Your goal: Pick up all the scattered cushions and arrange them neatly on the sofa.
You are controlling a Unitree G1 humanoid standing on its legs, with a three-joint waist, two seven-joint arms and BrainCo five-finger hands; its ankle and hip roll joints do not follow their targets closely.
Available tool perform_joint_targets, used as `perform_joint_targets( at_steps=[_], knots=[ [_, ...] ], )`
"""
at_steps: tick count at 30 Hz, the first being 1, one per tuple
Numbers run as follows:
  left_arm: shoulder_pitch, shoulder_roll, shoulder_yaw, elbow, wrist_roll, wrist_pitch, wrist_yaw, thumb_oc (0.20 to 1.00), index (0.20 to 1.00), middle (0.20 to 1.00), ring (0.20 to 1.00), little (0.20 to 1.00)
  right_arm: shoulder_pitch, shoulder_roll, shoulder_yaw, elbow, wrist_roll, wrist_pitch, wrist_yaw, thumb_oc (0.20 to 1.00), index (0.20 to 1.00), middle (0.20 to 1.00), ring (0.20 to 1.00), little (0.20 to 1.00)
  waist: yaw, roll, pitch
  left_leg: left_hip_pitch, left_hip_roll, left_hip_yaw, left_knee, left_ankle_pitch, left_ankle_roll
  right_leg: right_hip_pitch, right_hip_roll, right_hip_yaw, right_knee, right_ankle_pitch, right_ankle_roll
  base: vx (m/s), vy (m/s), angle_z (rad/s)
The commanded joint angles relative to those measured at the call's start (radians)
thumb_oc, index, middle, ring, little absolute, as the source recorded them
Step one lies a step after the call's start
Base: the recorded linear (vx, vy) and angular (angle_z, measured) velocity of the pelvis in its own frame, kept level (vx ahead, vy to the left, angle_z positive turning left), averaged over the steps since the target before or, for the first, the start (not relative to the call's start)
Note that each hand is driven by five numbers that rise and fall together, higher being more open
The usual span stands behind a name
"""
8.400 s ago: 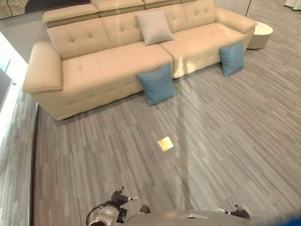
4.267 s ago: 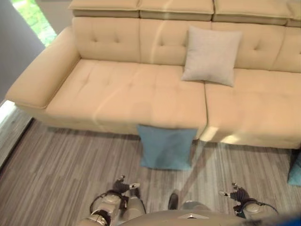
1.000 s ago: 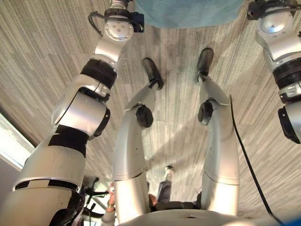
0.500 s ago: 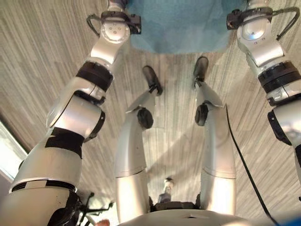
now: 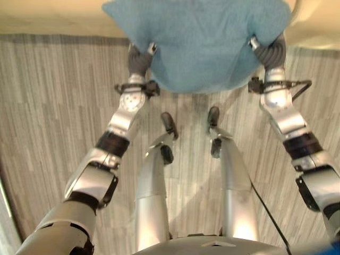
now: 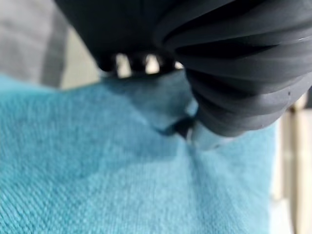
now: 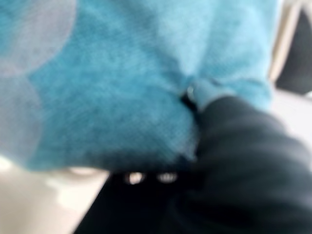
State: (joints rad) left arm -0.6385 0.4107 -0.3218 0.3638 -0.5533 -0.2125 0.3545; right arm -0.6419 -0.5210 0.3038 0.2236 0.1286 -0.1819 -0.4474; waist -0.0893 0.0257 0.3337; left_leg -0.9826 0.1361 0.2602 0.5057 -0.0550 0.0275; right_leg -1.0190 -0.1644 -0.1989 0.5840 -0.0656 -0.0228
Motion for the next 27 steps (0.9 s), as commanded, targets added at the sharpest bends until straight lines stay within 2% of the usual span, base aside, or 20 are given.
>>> perform_joint_targets(
  at_steps=[1, 4, 5, 7, 8, 9, 11, 12, 13, 14, 15, 18, 21, 22, 23, 24, 25, 27],
  knots=[
    [-0.001, -0.074, -0.077, -0.078, 0.082, -0.095, -0.090, 0.200, 0.200, 0.200, 0.200, 0.200, 0.027, 0.056, 0.035, -0.084, -0.051, -0.130, 0.066, 0.200, 0.200, 0.200, 0.200, 0.200, 0.004, 0.026, -0.150, 0.070, 0.146, -0.105, -0.154, 0.121, -0.176, 0.108, -0.024, 0.016, -0.092, -0.023, 0.121, 0.05, -0.099, 0.27],
    [0.184, -0.083, -0.062, -0.141, 0.086, -0.100, -0.121, 0.200, 0.200, 0.200, 0.200, 0.200, 0.186, 0.073, 0.019, -0.148, -0.036, -0.143, 0.122, 0.200, 0.200, 0.200, 0.200, 0.200, 0.017, 0.011, -0.183, 0.257, 0.152, -0.099, -0.236, 0.153, -0.192, 0.318, -0.001, -0.040, -0.185, -0.039, 0.107, 0.09, -0.189, 0.31],
    [0.299, -0.075, -0.029, -0.178, 0.076, -0.110, -0.129, 0.200, 0.200, 0.200, 0.200, 0.200, 0.277, 0.060, 0.002, -0.183, -0.046, -0.144, 0.150, 0.200, 0.200, 0.200, 0.200, 0.200, 0.032, -0.002, -0.180, 0.385, 0.168, -0.072, -0.279, 0.220, -0.195, 0.500, 0.028, -0.100, -0.269, -0.036, 0.081, 0.13, -0.236, 0.76],
    [0.340, -0.069, -0.016, -0.201, 0.090, -0.107, -0.129, 0.200, 0.200, 0.200, 0.200, 0.200, 0.316, 0.050, -0.007, -0.199, -0.056, -0.136, 0.162, 0.200, 0.200, 0.200, 0.200, 0.200, 0.034, -0.009, -0.173, 0.439, 0.183, -0.020, -0.267, 0.229, -0.190, 0.596, 0.032, -0.129, -0.294, -0.051, 0.072, 0.15, -0.113, 0.87],
    [0.356, -0.072, -0.013, -0.206, 0.091, -0.106, -0.130, 0.200, 0.200, 0.200, 0.200, 0.200, 0.332, 0.046, -0.010, -0.201, -0.060, -0.132, 0.169, 0.200, 0.200, 0.200, 0.200, 0.200, 0.030, -0.015, -0.175, 0.470, 0.191, 0.011, -0.255, 0.206, -0.195, 0.643, 0.031, -0.131, -0.298, -0.079, 0.078, 0.18, -0.035, 0.96],
    [0.366, -0.073, -0.007, -0.208, 0.091, -0.105, -0.131, 0.200, 0.200, 0.200, 0.200, 0.200, 0.345, 0.043, -0.017, -0.201, -0.065, -0.126, 0.169, 0.200, 0.200, 0.200, 0.200, 0.200, 0.023, -0.020, -0.176, 0.480, 0.202, 0.065, -0.238, 0.208, -0.185, 0.676, 0.029, -0.148, -0.305, -0.081, 0.074, 0.18, -0.016, 0.79],
    [0.388, -0.074, -0.001, -0.222, 0.082, -0.103, -0.140, 0.200, 0.200, 0.200, 0.200, 0.200, 0.373, 0.034, -0.022, -0.205, -0.072, -0.115, 0.179, 0.200, 0.200, 0.200, 0.200, 0.200, 0.007, -0.031, -0.176, 0.528, 0.253, 0.232, -0.184, 0.204, -0.175, 0.761, 0.025, -0.178, -0.337, -0.084, 0.071, 0.12, 0.004, 0.38],
    [0.389, -0.074, -0.001, -0.222, 0.082, -0.103, -0.140, 0.200, 0.200, 0.200, 0.200, 0.200, 0.373, 0.035, -0.022, -0.206, -0.072, -0.115, 0.179, 0.200, 0.200, 0.200, 0.200, 0.200, 0.008, -0.032, -0.174, 0.531, 0.254, 0.233, -0.184, 0.204, -0.176, 0.763, 0.025, -0.177, -0.338, -0.084, 0.071, 0.19, 0.110, 0.15],
    [0.419, -0.061, 0.006, -0.233, 0.085, -0.096, -0.156, 0.200, 0.200, 0.200, 0.200, 0.200, 0.385, 0.034, -0.020, -0.209, -0.074, -0.105, 0.196, 0.200, 0.200, 0.200, 0.200, 0.200, 0.006, -0.029, -0.184, 0.589, 0.271, 0.304, -0.186, 0.191, -0.171, 0.799, 0.024, -0.186, -0.344, -0.083, 0.076, 0.20, 0.196, 0.21],
    [0.440, -0.055, 0.013, -0.241, 0.088, -0.091, -0.161, 0.200, 0.200, 0.200, 0.200, 0.200, 0.392, 0.041, -0.010, -0.208, -0.071, -0.101, 0.205, 0.200, 0.200, 0.200, 0.200, 0.200, 0.014, -0.030, -0.189, 0.640, 0.243, 0.313, -0.222, 0.149, -0.155, 0.823, 0.013, -0.188, -0.352, -0.070, 0.091, 0.27, 0.234, 0.14],
    [0.450, -0.056, 0.002, -0.242, 0.092, -0.083, -0.167, 0.200, 0.200, 0.200, 0.200, 0.200, 0.398, 0.048, -0.008, -0.203, -0.072, -0.096, 0.208, 0.200, 0.200, 0.200, 0.200, 0.200, 0.024, -0.042, -0.181, 0.656, 0.213, 0.293, -0.227, 0.127, -0.141, 0.853, -0.001, -0.178, -0.355, -0.062, 0.100, 0.20, 0.181, 0.01],
    [0.486, -0.061, 0.003, -0.248, 0.094, -0.073, -0.185, 0.200, 0.200, 0.200, 0.200, 0.200, 0.429, 0.057, -0.021, -0.195, -0.072, -0.086, 0.232, 0.200, 0.200, 0.200, 0.200, 0.200, 0.030, -0.056, -0.189, 0.732, 0.141, 0.301, -0.252, 0.059, -0.099, 0.919, -0.042, -0.194, -0.365, -0.032, 0.134, 0.23, 0.234, 0.15],
    [0.513, -0.066, 0.004, -0.251, 0.094, -0.065, -0.205, 0.200, 0.200, 0.200, 0.200, 0.200, 0.462, 0.067, -0.027, -0.200, -0.083, -0.079, 0.252, 0.200, 0.200, 0.200, 0.200, 0.200, 0.020, -0.064, -0.196, 0.805, 0.054, 0.294, -0.322, 0.018, -0.056, 0.912, -0.099, -0.154, -0.270, 0.037, 0.187, 0.23, 0.259, 0.18],
    [0.520, -0.067, 0.000, -0.244, 0.102, -0.065, -0.207, 0.200, 0.200, 0.200, 0.200, 0.200, 0.471, 0.073, -0.027, -0.196, -0.079, -0.080, 0.254, 0.200, 0.200, 0.200, 0.200, 0.200, 0.014, -0.062, -0.197, 0.822, 0.030, 0.288, -0.342, 0.007, -0.044, 0.901, -0.096, -0.117, -0.233, 0.050, 0.197, 0.20, 0.245, 0.29],
    [0.520, -0.067, -0.005, -0.241, 0.104, -0.064, -0.209, 0.200, 0.200, 0.200, 0.200, 0.200, 0.474, 0.075, -0.029, -0.197, -0.077, -0.080, 0.257, 0.200, 0.200, 0.200, 0.200, 0.200, 0.006, -0.058, -0.196, 0.842, 0.013, 0.275, -0.364, 0.005, -0.040, 0.881, -0.077, -0.078, -0.212, 0.035, 0.193, 0.20, 0.209, 0.41],
    [0.517, -0.072, -0.010, -0.235, 0.110, -0.065, -0.209, 0.200, 0.200, 0.200, 0.200, 0.200, 0.480, 0.077, -0.033, -0.198, -0.069, -0.085, 0.259, 0.200, 0.200, 0.200, 0.200, 0.200, -0.012, -0.052, -0.193, 0.863, -0.005, 0.257, -0.385, 0.002, -0.040, 0.847, -0.035, -0.022, -0.213, 0.001, 0.181, 0.20, 0.170, 0.39],
    [0.516, -0.076, -0.009, -0.228, 0.112, -0.066, -0.216, 0.200, 0.200, 0.200, 0.200, 0.200, 0.482, 0.073, -0.038, -0.199, -0.065, -0.082, 0.263, 0.200, 0.200, 0.200, 0.200, 0.200, -0.024, -0.048, -0.192, 0.880, -0.026, 0.242, -0.403, -0.001, -0.040, 0.818, -0.002, 0.026, -0.237, -0.016, 0.175, 0.22, 0.140, 0.32],
    [0.520, -0.081, -0.006, -0.213, 0.119, -0.067, -0.227, 0.200, 0.200, 0.200, 0.200, 0.200, 0.486, 0.064, -0.047, -0.204, -0.058, -0.084, 0.268, 0.200, 0.200, 0.200, 0.200, 0.200, -0.037, -0.044, -0.194, 0.908, -0.059, 0.219, -0.429, -0.012, -0.037, 0.790, 0.031, 0.066, -0.330, 0.006, 0.170, 0.20, 0.039, 0.37]
  ],
)
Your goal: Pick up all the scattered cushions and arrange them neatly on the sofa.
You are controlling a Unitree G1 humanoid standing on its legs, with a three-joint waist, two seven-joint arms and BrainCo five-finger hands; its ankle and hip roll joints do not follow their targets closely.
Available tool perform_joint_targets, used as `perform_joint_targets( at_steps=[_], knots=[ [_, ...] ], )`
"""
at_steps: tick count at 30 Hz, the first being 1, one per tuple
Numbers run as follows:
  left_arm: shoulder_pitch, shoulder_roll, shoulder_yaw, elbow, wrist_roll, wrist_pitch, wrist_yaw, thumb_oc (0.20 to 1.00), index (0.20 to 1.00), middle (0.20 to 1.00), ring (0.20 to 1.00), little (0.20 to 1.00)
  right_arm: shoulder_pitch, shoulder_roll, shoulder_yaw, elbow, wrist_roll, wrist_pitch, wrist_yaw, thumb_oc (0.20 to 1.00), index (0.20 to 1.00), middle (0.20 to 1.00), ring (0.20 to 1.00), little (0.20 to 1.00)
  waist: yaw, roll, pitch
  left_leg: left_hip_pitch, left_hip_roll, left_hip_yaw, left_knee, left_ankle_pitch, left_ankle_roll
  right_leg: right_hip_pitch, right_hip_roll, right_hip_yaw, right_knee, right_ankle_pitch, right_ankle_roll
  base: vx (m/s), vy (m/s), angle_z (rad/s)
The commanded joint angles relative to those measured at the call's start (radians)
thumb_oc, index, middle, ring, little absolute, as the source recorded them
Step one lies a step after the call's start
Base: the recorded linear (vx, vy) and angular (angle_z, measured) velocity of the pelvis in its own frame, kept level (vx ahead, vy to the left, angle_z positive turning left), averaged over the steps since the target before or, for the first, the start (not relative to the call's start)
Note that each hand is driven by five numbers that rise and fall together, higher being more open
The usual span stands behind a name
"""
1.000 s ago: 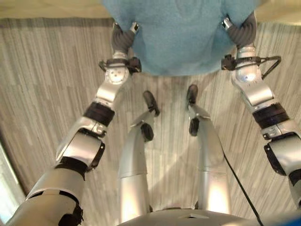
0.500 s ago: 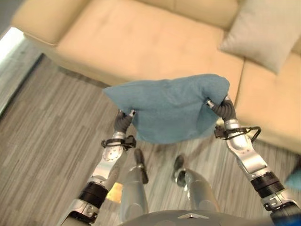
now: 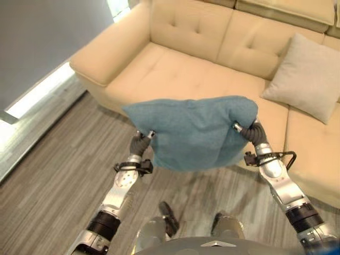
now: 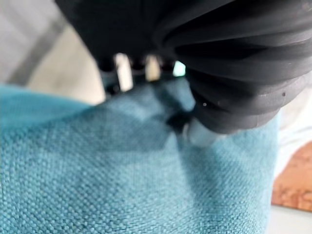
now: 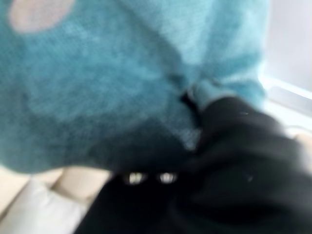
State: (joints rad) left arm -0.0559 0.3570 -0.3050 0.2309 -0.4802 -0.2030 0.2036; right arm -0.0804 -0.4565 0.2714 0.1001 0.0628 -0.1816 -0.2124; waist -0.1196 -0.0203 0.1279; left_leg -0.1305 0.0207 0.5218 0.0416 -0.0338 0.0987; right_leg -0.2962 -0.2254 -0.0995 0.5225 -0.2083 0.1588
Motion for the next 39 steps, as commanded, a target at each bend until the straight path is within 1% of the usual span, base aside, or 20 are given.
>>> perform_joint_targets(
  at_steps=[1, 3, 6, 7, 9, 11, 14, 15, 16, 18, 21, 24, 25, 27, 29, 33, 34, 36, 37, 39],
  knots=[
    [-0.061, -0.029, -0.023, -0.078, 0.049, -0.074, -0.080, 0.200, 0.200, 0.200, 0.200, 0.200, -0.068, -0.006, -0.023, -0.084, 0.011, -0.085, 0.036, 0.200, 0.200, 0.200, 0.200, 0.200, -0.017, -0.002, 0.012, 0.066, 0.045, -0.039, 0.023, -0.016, -0.103, 0.034, 0.107, -0.026, -0.315, 0.195, -0.020, 0.25, -0.068, 0.47],
    [-0.065, -0.041, -0.025, -0.063, 0.064, -0.072, -0.085, 0.200, 0.200, 0.200, 0.200, 0.200, -0.029, -0.008, -0.047, -0.085, 0.016, -0.083, 0.045, 0.200, 0.200, 0.200, 0.200, 0.200, -0.052, -0.010, 0.015, 0.106, 0.006, -0.099, 0.023, -0.046, -0.104, -0.011, 0.142, 0.035, -0.367, 0.232, -0.004, 0.32, -0.085, 0.69],
    [-0.058, -0.059, -0.033, -0.057, 0.071, -0.074, -0.105, 0.200, 0.200, 0.200, 0.200, 0.200, 0.016, -0.016, -0.079, -0.085, 0.021, -0.087, 0.057, 0.200, 0.200, 0.200, 0.200, 0.200, -0.056, -0.026, -0.003, 0.110, -0.007, -0.132, 0.055, -0.068, -0.109, 0.043, 0.158, 0.062, -0.387, 0.234, -0.027, 0.25, -0.152, 1.16],
    [-0.044, -0.076, -0.044, -0.062, 0.062, -0.069, -0.124, 0.200, 0.200, 0.200, 0.200, 0.200, 0.067, -0.035, -0.124, -0.092, 0.029, -0.091, 0.065, 0.200, 0.200, 0.200, 0.200, 0.200, -0.066, -0.033, -0.027, 0.100, 0.022, -0.120, 0.133, -0.082, -0.146, 0.105, 0.153, 0.014, -0.412, 0.225, -0.051, 0.32, -0.326, 1.24],
    [-0.039, -0.079, -0.049, -0.065, 0.056, -0.065, -0.131, 0.200, 0.200, 0.200, 0.200, 0.200, 0.081, -0.040, -0.137, -0.096, 0.030, -0.091, 0.067, 0.200, 0.200, 0.200, 0.200, 0.200, -0.073, -0.037, -0.033, 0.085, 0.054, -0.107, 0.197, -0.079, -0.160, 0.134, 0.149, -0.011, -0.433, 0.224, -0.059, 0.20, -0.210, 1.21],
    [-0.019, -0.084, -0.049, -0.066, 0.056, -0.054, -0.145, 0.200, 0.200, 0.200, 0.200, 0.200, 0.102, -0.050, -0.148, -0.108, 0.044, -0.092, 0.077, 0.200, 0.200, 0.200, 0.200, 0.200, -0.066, -0.049, -0.036, 0.047, 0.120, -0.097, 0.326, -0.050, -0.188, 0.204, 0.165, -0.035, -0.483, 0.214, -0.079, 0.23, -0.167, 0.83],
    [-0.005, -0.079, -0.046, -0.076, 0.064, -0.043, -0.151, 0.200, 0.200, 0.200, 0.200, 0.200, 0.106, -0.050, -0.147, -0.114, 0.038, -0.089, 0.084, 0.200, 0.200, 0.200, 0.200, 0.200, -0.051, -0.061, -0.046, 0.016, 0.115, -0.134, 0.244, -0.052, -0.176, 0.231, 0.161, -0.034, -0.503, 0.207, -0.074, 0.19, -0.041, -0.01],
    [-0.002, -0.073, -0.043, -0.082, 0.072, -0.041, -0.148, 0.200, 0.200, 0.200, 0.200, 0.200, 0.103, -0.049, -0.146, -0.116, 0.038, -0.087, 0.082, 0.200, 0.200, 0.200, 0.200, 0.200, -0.038, -0.067, -0.049, -0.016, 0.113, -0.165, 0.204, -0.013, -0.177, 0.237, 0.162, -0.026, -0.500, 0.202, -0.077, 0.31, 0.022, -0.39],
    [-0.004, -0.070, -0.040, -0.098, 0.063, -0.043, -0.132, 0.200, 0.200, 0.200, 0.200, 0.200, 0.090, -0.043, -0.143, -0.104, 0.050, -0.080, 0.068, 0.200, 0.200, 0.200, 0.200, 0.200, -0.005, -0.067, -0.038, -0.088, 0.136, -0.227, 0.113, 0.099, -0.199, 0.277, 0.183, -0.005, -0.479, 0.151, -0.094, 0.47, 0.108, -0.39],
    [0.008, -0.072, -0.040, -0.100, 0.061, -0.038, -0.138, 0.200, 0.200, 0.200, 0.200, 0.200, 0.105, -0.034, -0.152, -0.113, 0.045, -0.078, 0.074, 0.200, 0.200, 0.200, 0.200, 0.200, -0.008, -0.050, -0.051, -0.032, 0.126, -0.191, 0.052, 0.089, -0.188, 0.289, 0.185, 0.001, -0.446, 0.124, -0.087, 0.39, 0.175, -0.32],
    [0.006, -0.065, -0.049, -0.107, 0.060, -0.037, -0.137, 0.200, 0.200, 0.200, 0.200, 0.200, 0.089, -0.015, -0.140, -0.103, 0.039, -0.073, 0.073, 0.200, 0.200, 0.200, 0.200, 0.200, -0.007, -0.047, -0.051, 0.008, 0.087, -0.149, 0.057, 0.047, -0.158, 0.287, 0.149, 0.011, -0.366, 0.100, -0.064, 0.20, 0.183, -0.53],
    [0.002, -0.060, -0.048, -0.108, 0.060, -0.035, -0.135, 0.200, 0.200, 0.200, 0.200, 0.200, 0.074, -0.006, -0.133, -0.096, 0.035, -0.071, 0.073, 0.200, 0.200, 0.200, 0.200, 0.200, -0.006, -0.042, -0.054, 0.029, 0.071, -0.122, 0.051, 0.028, -0.136, 0.255, 0.129, 0.026, -0.296, 0.111, -0.047, 0.14, 0.173, -0.66],
    [0.003, -0.050, -0.041, -0.114, 0.060, -0.038, -0.134, 0.200, 0.200, 0.200, 0.200, 0.200, 0.057, 0.003, -0.125, -0.096, 0.037, -0.071, 0.076, 0.200, 0.200, 0.200, 0.200, 0.200, -0.006, -0.035, -0.050, 0.057, 0.053, -0.093, 0.041, 0.001, -0.110, 0.219, 0.106, 0.029, -0.211, 0.133, -0.027, 0.18, 0.215, -0.75],
    [0.007, -0.043, -0.031, -0.121, 0.059, -0.042, -0.133, 0.200, 0.200, 0.200, 0.200, 0.200, 0.042, 0.009, -0.113, -0.092, 0.040, -0.072, 0.084, 0.200, 0.200, 0.200, 0.200, 0.200, -0.015, -0.031, -0.039, 0.089, 0.037, -0.074, 0.039, -0.017, -0.091, 0.181, 0.091, 0.035, -0.124, 0.169, -0.005, 0.14, 0.150, -0.55],
    [0.009, -0.039, -0.015, -0.120, 0.058, -0.048, -0.125, 0.200, 0.200, 0.200, 0.200, 0.200, 0.028, 0.018, -0.101, -0.084, 0.041, -0.074, 0.085, 0.200, 0.200, 0.200, 0.200, 0.200, -0.009, -0.024, -0.031, 0.107, 0.030, -0.048, 0.036, -0.033, -0.083, 0.142, 0.071, -0.001, -0.090, 0.177, 0.001, 0.10, 0.077, -0.47],
    [0.024, -0.040, 0.009, -0.124, 0.040, -0.056, -0.122, 0.200, 0.200, 0.200, 0.200, 0.200, 0.001, 0.011, -0.080, -0.075, 0.039, -0.075, 0.094, 0.200, 0.200, 0.200, 0.200, 0.200, -0.006, -0.013, -0.030, 0.151, 0.017, -0.019, 0.009, -0.054, -0.092, 0.078, 0.063, -0.096, -0.185, 0.180, -0.015, 0.12, -0.003, -0.52],
    [0.027, -0.038, 0.022, -0.131, 0.030, -0.056, -0.121, 0.200, 0.200, 0.200, 0.200, 0.200, -0.012, 0.011, -0.076, -0.076, 0.042, -0.077, 0.097, 0.200, 0.200, 0.200, 0.200, 0.200, 0.000, -0.009, -0.023, 0.196, 0.002, -0.015, -0.004, -0.090, -0.104, 0.013, 0.029, -0.217, -0.240, 0.214, -0.005, 0.29, -0.053, -0.55],
    [0.023, -0.035, 0.035, -0.135, 0.034, -0.053, -0.124, 0.200, 0.200, 0.200, 0.200, 0.200, -0.023, 0.016, -0.075, -0.073, 0.038, -0.078, 0.096, 0.200, 0.200, 0.200, 0.200, 0.200, 0.001, -0.007, -0.018, 0.219, 0.003, -0.007, -0.008, -0.108, -0.111, 0.006, 0.003, -0.350, -0.327, 0.247, 0.005, 0.24, -0.123, -0.91],
    [0.024, -0.036, 0.036, -0.136, 0.035, -0.053, -0.139, 0.200, 0.200, 0.200, 0.200, 0.200, -0.017, 0.013, -0.081, -0.074, 0.039, -0.075, 0.104, 0.200, 0.200, 0.200, 0.200, 0.200, -0.003, -0.012, -0.022, 0.225, -0.002, -0.011, -0.002, -0.120, -0.113, 0.023, 0.003, -0.365, -0.356, 0.242, 0.003, 0.18, -0.166, -0.58],
    [0.024, -0.055, 0.020, -0.121, 0.043, -0.049, -0.152, 0.200, 0.200, 0.200, 0.200, 0.200, 0.012, 0.003, -0.101, -0.070, 0.034, -0.076, 0.104, 0.200, 0.200, 0.200, 0.200, 0.200, -0.025, -0.024, -0.034, 0.233, -0.003, -0.013, 0.046, -0.151, -0.120, 0.055, 0.023, -0.330, -0.361, 0.250, -0.007, 0.21, -0.165, 0.06]
  ],
)
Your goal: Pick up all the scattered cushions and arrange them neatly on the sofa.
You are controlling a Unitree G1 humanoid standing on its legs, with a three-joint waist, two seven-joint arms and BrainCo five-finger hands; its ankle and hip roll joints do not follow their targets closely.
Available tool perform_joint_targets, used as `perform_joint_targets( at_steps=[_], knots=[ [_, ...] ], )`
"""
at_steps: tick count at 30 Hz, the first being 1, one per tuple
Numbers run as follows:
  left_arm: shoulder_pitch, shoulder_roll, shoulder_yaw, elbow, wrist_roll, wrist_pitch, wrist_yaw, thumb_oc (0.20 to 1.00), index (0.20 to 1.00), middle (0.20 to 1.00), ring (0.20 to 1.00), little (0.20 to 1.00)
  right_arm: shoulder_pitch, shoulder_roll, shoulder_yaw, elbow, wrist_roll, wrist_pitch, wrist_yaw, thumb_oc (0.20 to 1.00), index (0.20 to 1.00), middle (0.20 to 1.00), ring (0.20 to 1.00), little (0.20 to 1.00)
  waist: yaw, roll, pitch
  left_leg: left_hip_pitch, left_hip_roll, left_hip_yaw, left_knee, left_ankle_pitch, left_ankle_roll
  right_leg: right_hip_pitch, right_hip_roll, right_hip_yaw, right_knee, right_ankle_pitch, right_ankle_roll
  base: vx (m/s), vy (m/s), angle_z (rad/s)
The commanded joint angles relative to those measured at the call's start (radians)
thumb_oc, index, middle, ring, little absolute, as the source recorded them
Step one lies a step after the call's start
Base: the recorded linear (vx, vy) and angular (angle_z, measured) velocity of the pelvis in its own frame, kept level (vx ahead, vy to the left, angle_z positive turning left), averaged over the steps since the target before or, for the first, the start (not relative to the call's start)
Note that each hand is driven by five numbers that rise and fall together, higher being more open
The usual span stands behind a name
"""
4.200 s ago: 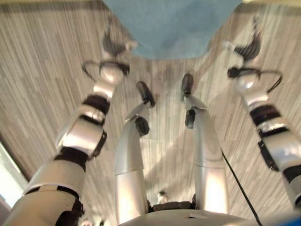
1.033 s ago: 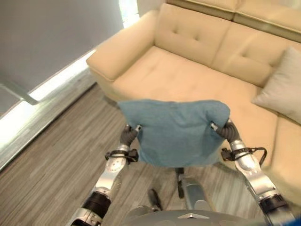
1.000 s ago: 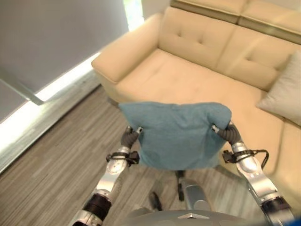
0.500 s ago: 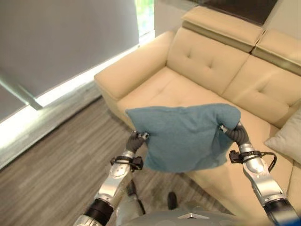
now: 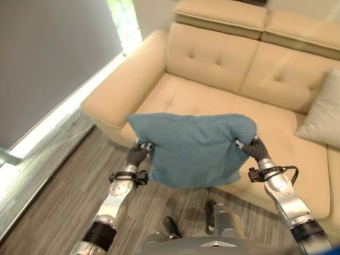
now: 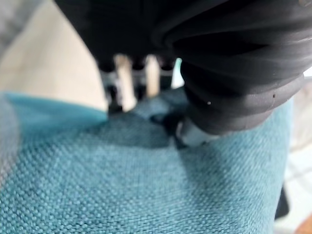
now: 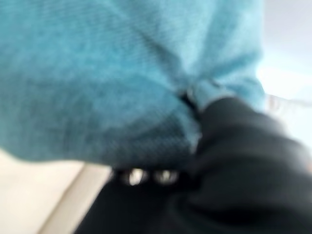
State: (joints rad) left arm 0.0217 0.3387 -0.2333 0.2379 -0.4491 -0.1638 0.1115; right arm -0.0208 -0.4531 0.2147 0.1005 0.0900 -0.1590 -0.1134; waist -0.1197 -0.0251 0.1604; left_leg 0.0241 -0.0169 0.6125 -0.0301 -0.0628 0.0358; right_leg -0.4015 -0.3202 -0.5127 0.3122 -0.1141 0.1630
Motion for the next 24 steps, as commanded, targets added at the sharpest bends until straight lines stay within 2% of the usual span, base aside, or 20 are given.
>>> perform_joint_targets(
  at_steps=[1, 3, 4, 5, 6, 7, 9, 10, 11, 13, 15, 17, 24],
  knots=[
    [-0.056, -0.047, -0.054, -0.125, 0.007, -0.093, -0.070, 0.200, 0.200, 0.200, 0.200, 0.200, -0.037, -0.008, -0.058, -0.073, 0.008, -0.102, 0.003, 0.200, 0.200, 0.200, 0.200, 0.200, -0.027, -0.023, -0.072, 0.074, 0.048, -0.088, 0.164, -0.133, -0.071, 0.175, 0.110, 0.070, -0.157, 0.159, -0.014, 0.20, -0.204, 0.13],
    [-0.061, -0.058, -0.069, -0.116, -0.001, -0.094, -0.077, 0.200, 0.200, 0.200, 0.200, 0.200, -0.005, -0.019, -0.085, -0.082, 0.017, -0.107, -0.001, 0.200, 0.200, 0.200, 0.200, 0.200, -0.043, -0.031, -0.082, 0.036, 0.117, -0.065, 0.322, -0.132, -0.121, 0.229, 0.123, 0.044, -0.203, 0.149, -0.040, 0.18, -0.279, 0.60],
    [-0.062, -0.060, -0.069, -0.115, -0.006, -0.094, -0.081, 0.200, 0.200, 0.200, 0.200, 0.200, -0.001, -0.035, -0.090, -0.091, 0.022, -0.112, -0.001, 0.200, 0.200, 0.200, 0.200, 0.200, -0.043, -0.033, -0.084, 0.013, 0.164, -0.064, 0.420, -0.094, -0.153, 0.264, 0.145, 0.039, -0.229, 0.141, -0.054, 0.24, -0.352, 0.71],
    [-0.056, -0.062, -0.072, -0.115, -0.010, -0.093, -0.080, 0.200, 0.200, 0.200, 0.200, 0.200, 0.013, -0.047, -0.092, -0.096, 0.034, -0.106, 0.006, 0.200, 0.200, 0.200, 0.200, 0.200, -0.031, -0.034, -0.080, -0.023, 0.218, -0.078, 0.516, -0.031, -0.190, 0.313, 0.187, 0.054, -0.260, 0.106, -0.089, 0.30, -0.271, 0.15],
    [-0.051, -0.066, -0.069, -0.116, -0.010, -0.084, -0.077, 0.200, 0.200, 0.200, 0.200, 0.200, 0.021, -0.055, -0.091, -0.097, 0.035, -0.101, 0.010, 0.200, 0.200, 0.200, 0.200, 0.200, -0.024, -0.044, -0.079, -0.066, 0.241, -0.093, 0.491, -0.035, -0.178, 0.342, 0.192, 0.071, -0.275, 0.091, -0.095, 0.32, -0.106, -0.45],
    [-0.041, -0.063, -0.068, -0.123, 0.000, -0.079, -0.076, 0.200, 0.200, 0.200, 0.200, 0.200, 0.026, -0.060, -0.085, -0.096, 0.032, -0.098, 0.014, 0.200, 0.200, 0.200, 0.200, 0.200, -0.015, -0.055, -0.078, -0.084, 0.241, -0.121, 0.407, -0.048, -0.158, 0.360, 0.196, 0.104, -0.282, 0.081, -0.089, 0.32, 0.080, -1.15],
    [-0.028, -0.057, -0.056, -0.144, 0.002, -0.081, -0.058, 0.200, 0.200, 0.200, 0.200, 0.200, 0.013, -0.062, -0.063, -0.080, 0.038, -0.095, 0.008, 0.200, 0.200, 0.200, 0.200, 0.200, 0.023, -0.061, -0.055, -0.126, 0.268, -0.229, 0.216, 0.100, -0.168, 0.384, 0.217, 0.185, -0.282, 0.065, -0.097, 0.21, 0.153, -1.76],
    [-0.026, -0.057, -0.054, -0.147, 0.000, -0.084, -0.053, 0.200, 0.200, 0.200, 0.200, 0.200, 0.010, -0.060, -0.058, -0.077, 0.038, -0.095, 0.004, 0.200, 0.200, 0.200, 0.200, 0.200, 0.030, -0.060, -0.050, -0.130, 0.271, -0.264, 0.196, 0.115, -0.174, 0.390, 0.221, 0.204, -0.279, 0.062, -0.095, 0.21, 0.221, -1.74],
    [-0.025, -0.057, -0.057, -0.155, -0.008, -0.092, -0.046, 0.200, 0.200, 0.200, 0.200, 0.200, 0.000, -0.062, -0.053, -0.084, 0.040, -0.093, 0.003, 0.200, 0.200, 0.200, 0.200, 0.200, 0.038, -0.046, -0.052, -0.100, 0.269, -0.329, 0.146, 0.115, -0.183, 0.399, 0.220, 0.246, -0.269, 0.052, -0.083, 0.23, 0.227, -1.34],
    [-0.027, -0.054, -0.065, -0.157, -0.008, -0.092, -0.051, 0.200, 0.200, 0.200, 0.200, 0.200, 0.002, -0.069, -0.064, -0.087, 0.032, -0.091, 0.002, 0.200, 0.200, 0.200, 0.200, 0.200, 0.030, -0.027, -0.063, -0.075, 0.249, -0.326, 0.115, 0.109, -0.183, 0.403, 0.209, 0.251, -0.266, 0.056, -0.074, 0.21, 0.286, -0.76],
    [-0.040, -0.047, -0.064, -0.162, -0.001, -0.094, -0.051, 0.200, 0.200, 0.200, 0.200, 0.200, -0.006, -0.069, -0.077, -0.093, 0.020, -0.081, -0.005, 0.200, 0.200, 0.200, 0.200, 0.200, 0.029, -0.011, -0.072, -0.036, 0.206, -0.282, 0.079, 0.094, -0.168, 0.413, 0.172, 0.267, -0.268, 0.071, -0.050, 0.17, 0.403, -0.43],
    [-0.059, -0.037, -0.056, -0.165, 0.000, -0.096, -0.046, 0.200, 0.200, 0.200, 0.200, 0.200, -0.014, -0.054, -0.088, -0.087, 0.011, -0.076, -0.016, 0.200, 0.200, 0.200, 0.200, 0.200, 0.030, -0.013, -0.074, -0.021, 0.175, -0.257, 0.055, 0.079, -0.149, 0.397, 0.142, 0.282, -0.267, 0.094, -0.026, 0.05, 0.282, -0.33],
    [-0.087, -0.037, -0.049, -0.143, 0.014, -0.097, -0.054, 0.200, 0.200, 0.200, 0.200, 0.200, -0.020, -0.025, -0.110, -0.080, -0.013, -0.064, -0.024, 0.200, 0.200, 0.200, 0.200, 0.200, 0.026, -0.025, -0.096, 0.000, 0.119, -0.219, 0.020, 0.049, -0.112, 0.368, 0.089, 0.303, -0.280, 0.148, 0.019, 0.00, 0.119, -0.03]
  ],
)
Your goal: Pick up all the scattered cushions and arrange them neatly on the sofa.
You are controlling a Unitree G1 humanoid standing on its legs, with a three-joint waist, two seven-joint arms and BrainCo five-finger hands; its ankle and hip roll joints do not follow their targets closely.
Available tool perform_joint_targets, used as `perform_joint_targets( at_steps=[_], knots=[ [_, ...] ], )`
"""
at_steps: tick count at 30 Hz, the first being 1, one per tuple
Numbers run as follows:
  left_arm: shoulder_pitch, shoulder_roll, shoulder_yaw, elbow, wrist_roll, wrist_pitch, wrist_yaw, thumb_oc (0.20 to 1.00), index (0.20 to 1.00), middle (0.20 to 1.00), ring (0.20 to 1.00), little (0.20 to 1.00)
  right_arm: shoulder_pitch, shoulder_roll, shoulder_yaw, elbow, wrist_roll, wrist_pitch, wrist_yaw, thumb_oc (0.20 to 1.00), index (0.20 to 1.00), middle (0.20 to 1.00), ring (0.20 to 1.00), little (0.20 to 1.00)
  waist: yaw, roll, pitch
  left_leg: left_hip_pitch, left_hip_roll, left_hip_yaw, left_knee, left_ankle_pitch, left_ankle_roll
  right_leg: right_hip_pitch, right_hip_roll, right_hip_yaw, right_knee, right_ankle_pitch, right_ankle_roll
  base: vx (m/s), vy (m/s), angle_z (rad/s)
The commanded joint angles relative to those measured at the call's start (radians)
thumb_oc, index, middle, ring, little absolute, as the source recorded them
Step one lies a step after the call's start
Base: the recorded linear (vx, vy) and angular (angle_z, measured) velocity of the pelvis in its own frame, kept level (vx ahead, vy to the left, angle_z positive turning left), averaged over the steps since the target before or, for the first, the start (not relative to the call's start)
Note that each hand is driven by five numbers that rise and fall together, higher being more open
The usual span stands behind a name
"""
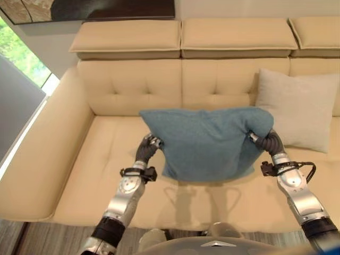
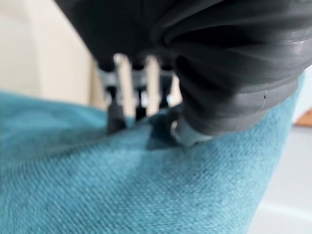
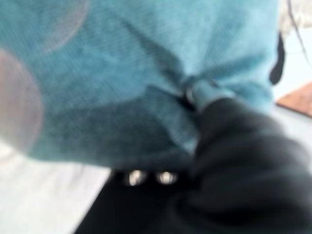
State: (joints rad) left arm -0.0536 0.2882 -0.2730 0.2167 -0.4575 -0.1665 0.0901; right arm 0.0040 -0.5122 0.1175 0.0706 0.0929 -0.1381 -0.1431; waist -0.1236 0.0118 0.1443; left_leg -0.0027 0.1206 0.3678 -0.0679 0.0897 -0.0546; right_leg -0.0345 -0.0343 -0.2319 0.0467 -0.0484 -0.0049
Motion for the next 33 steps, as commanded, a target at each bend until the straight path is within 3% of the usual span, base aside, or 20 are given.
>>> perform_joint_targets(
  at_steps=[1, 11, 16, 20, 26, 27, 28, 33],
  knots=[
    [-0.012, 0.013, -0.009, -0.121, 0.022, -0.095, -0.032, 0.200, 0.200, 0.200, 0.200, 0.200, -0.044, 0.034, -0.013, -0.050, -0.016, -0.085, 0.006, 0.200, 0.200, 0.200, 0.200, 0.200, 0.030, -0.062, -0.080, 0.027, -0.019, 0.026, 0.058, -0.103, -0.021, 0.001, -0.197, 0.023, -0.014, 0.082, 0.188, 0.00, 0.096, 0.11],
    [-0.109, 0.028, -0.013, -0.107, 0.072, -0.097, -0.008, 0.200, 0.200, 0.200, 0.200, 0.200, -0.059, 0.065, -0.035, -0.049, -0.043, -0.085, -0.022, 0.200, 0.200, 0.200, 0.200, 0.200, 0.014, -0.061, -0.091, 0.029, -0.054, 0.067, 0.043, -0.113, -0.005, -0.024, -0.250, -0.012, -0.024, 0.132, 0.220, 0.00, 0.028, 0.02],
    [-0.335, 0.046, -0.041, -0.032, 0.094, -0.129, 0.103, 0.200, 0.200, 0.200, 0.200, 0.200, -0.303, 0.040, 0.051, -0.013, -0.065, -0.081, -0.106, 0.200, 0.200, 0.200, 0.200, 0.200, 0.026, -0.066, -0.032, -0.085, -0.037, 0.078, 0.076, -0.102, -0.010, -0.135, -0.251, -0.008, -0.021, 0.156, 0.218, -0.16, -0.036, -0.10],
    [-0.686, 0.094, -0.106, 0.112, 0.116, -0.158, 0.217, 0.200, 0.200, 0.200, 0.200, 0.200, -0.635, -0.035, 0.131, 0.100, -0.097, -0.057, -0.224, 0.200, 0.200, 0.200, 0.200, 0.200, 0.042, -0.067, 0.022, -0.228, -0.016, 0.061, 0.106, -0.063, -0.025, -0.243, -0.259, -0.026, -0.002, 0.173, 0.210, -0.14, -0.039, 0.11],
    [-0.914, 0.134, -0.158, 0.226, 0.129, -0.162, 0.268, 0.200, 0.200, 0.200, 0.200, 0.200, -0.865, -0.058, 0.194, 0.226, -0.090, -0.044, -0.285, 0.200, 0.200, 0.200, 0.200, 0.200, 0.053, -0.055, 0.024, -0.273, -0.008, 0.041, 0.079, -0.052, -0.049, -0.288, -0.258, -0.030, -0.013, 0.173, 0.225, 0.03, -0.013, 0.05],
    [-0.951, 0.140, -0.164, 0.241, 0.130, -0.162, 0.272, 0.200, 0.200, 0.200, 0.200, 0.200, -0.904, -0.061, 0.204, 0.245, -0.087, -0.044, -0.292, 0.200, 0.200, 0.200, 0.200, 0.200, 0.052, -0.056, 0.034, -0.292, -0.009, 0.054, 0.080, -0.028, -0.041, -0.304, -0.262, -0.039, -0.013, 0.192, 0.216, 0.01, -0.006, -0.03],
    [-0.952, 0.140, -0.164, 0.242, 0.129, -0.162, 0.272, 0.200, 0.200, 0.200, 0.200, 0.200, -0.906, -0.060, 0.204, 0.246, -0.087, -0.044, -0.292, 0.200, 0.200, 0.200, 0.200, 0.200, 0.053, -0.052, 0.028, -0.282, -0.009, 0.040, 0.074, -0.048, -0.050, -0.296, -0.258, -0.030, -0.015, 0.176, 0.227, 0.04, -0.007, 0.01],
    [-1.140, 0.171, -0.214, 0.379, 0.128, -0.159, 0.302, 0.200, 0.200, 0.200, 0.200, 0.200, -1.093, -0.049, 0.287, 0.378, -0.054, -0.050, -0.306, 0.200, 0.200, 0.200, 0.200, 0.200, 0.053, -0.049, 0.041, -0.347, -0.010, 0.039, 0.074, -0.039, -0.056, -0.375, -0.251, -0.007, -0.016, 0.200, 0.234, 0.05, -0.007, -0.04]
  ],
)
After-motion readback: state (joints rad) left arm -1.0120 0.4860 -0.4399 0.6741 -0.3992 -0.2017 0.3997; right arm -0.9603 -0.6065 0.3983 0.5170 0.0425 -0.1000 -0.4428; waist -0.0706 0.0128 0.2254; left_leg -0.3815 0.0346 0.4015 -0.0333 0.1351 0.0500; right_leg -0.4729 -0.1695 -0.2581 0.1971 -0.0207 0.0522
